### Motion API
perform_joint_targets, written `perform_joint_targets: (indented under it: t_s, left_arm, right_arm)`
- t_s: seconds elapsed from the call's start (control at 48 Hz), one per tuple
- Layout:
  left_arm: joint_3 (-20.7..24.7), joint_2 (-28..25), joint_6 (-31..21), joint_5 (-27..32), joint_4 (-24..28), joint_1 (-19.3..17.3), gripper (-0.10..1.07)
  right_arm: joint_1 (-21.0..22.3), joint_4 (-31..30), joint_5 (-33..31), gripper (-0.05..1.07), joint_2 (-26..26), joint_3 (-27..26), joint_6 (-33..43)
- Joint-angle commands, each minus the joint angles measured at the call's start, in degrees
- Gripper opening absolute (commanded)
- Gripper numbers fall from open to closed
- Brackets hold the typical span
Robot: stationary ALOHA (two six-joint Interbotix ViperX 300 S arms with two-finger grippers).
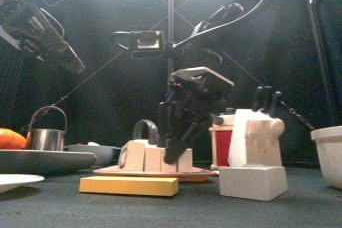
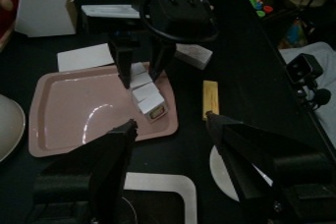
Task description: Grab white sushi roll
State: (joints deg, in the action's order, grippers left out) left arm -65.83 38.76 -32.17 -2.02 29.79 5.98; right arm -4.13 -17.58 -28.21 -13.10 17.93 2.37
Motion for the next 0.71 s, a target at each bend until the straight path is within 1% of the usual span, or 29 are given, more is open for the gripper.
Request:
perform_joint_targets:
  t_s: [0.0, 0.146, 0.417, 0.688]
  left_arm:
    - [0.62, 0.09, 0.0, -0.53, -0.18, -0.09, 0.93]
    - [0.7, 0.09, 0.0, -0.53, -0.18, -0.09, 0.93]
    - [0.62, 0.09, 0.09, -0.53, -0.18, -0.09, 0.93]
    - [0.62, 0.09, 0.0, -0.53, -0.26, -0.09, 0.93]
  right_arm:
    - [-0.18, 0.18, 0.26, 0.49, 4.13, -0.35, 0.18]
    - [-0.18, 0.79, 0.26, 0.49, 4.48, 0.44, 0.53]
    - [0.26, 5.19, 1.23, 0.49, 5.01, 1.49, 0.79]
    - [1.23, 8.0, 5.54, 0.49, 6.68, 3.52, 1.14]
